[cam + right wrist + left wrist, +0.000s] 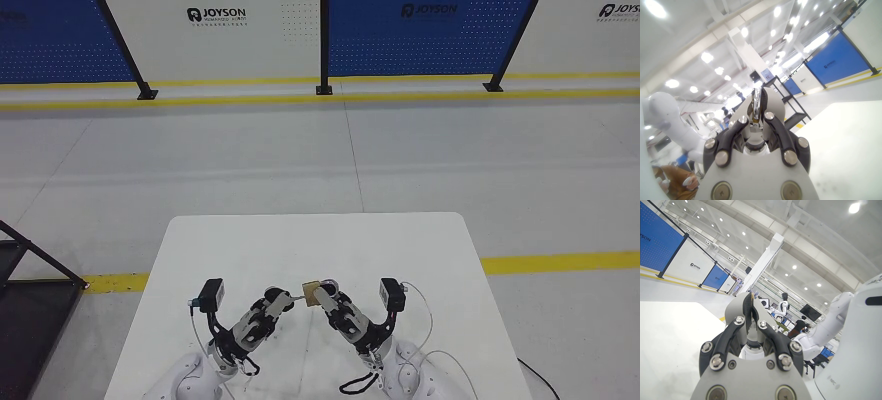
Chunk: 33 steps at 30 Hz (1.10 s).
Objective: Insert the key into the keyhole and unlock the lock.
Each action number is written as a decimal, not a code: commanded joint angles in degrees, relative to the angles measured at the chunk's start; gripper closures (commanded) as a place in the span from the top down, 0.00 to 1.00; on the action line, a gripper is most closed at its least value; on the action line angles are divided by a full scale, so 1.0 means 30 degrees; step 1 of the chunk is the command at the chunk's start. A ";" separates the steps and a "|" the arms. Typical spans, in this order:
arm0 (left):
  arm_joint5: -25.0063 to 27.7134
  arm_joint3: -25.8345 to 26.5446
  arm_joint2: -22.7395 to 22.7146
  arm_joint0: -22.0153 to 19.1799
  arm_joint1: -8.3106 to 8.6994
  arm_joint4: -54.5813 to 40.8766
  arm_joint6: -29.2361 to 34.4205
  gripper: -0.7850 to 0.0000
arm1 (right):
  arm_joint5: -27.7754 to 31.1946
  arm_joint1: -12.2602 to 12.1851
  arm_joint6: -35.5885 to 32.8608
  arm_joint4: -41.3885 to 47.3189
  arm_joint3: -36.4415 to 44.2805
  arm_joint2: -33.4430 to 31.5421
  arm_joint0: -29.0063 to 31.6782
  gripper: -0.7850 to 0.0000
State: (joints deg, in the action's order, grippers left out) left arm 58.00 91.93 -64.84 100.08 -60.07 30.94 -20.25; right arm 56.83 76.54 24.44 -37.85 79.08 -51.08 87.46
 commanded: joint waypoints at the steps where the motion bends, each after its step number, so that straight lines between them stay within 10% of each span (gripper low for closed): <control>1: 0.0000 0.0003 -0.0016 0.0001 -0.0008 0.0004 0.0060 0.00 | 0.0000 0.0000 0.0000 0.0000 0.0000 0.0000 0.0000 0.00; 33: 0.0000 -0.0236 0.0024 -0.0198 -0.0390 0.0069 0.0303 0.06 | -0.0821 0.0039 -0.1453 0.0619 0.0673 -0.0115 0.0260 0.00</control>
State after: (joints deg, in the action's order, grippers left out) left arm 58.00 91.23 -64.74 99.48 -61.22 31.13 -19.33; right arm 54.41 76.65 20.18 -36.06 81.12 -51.42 88.25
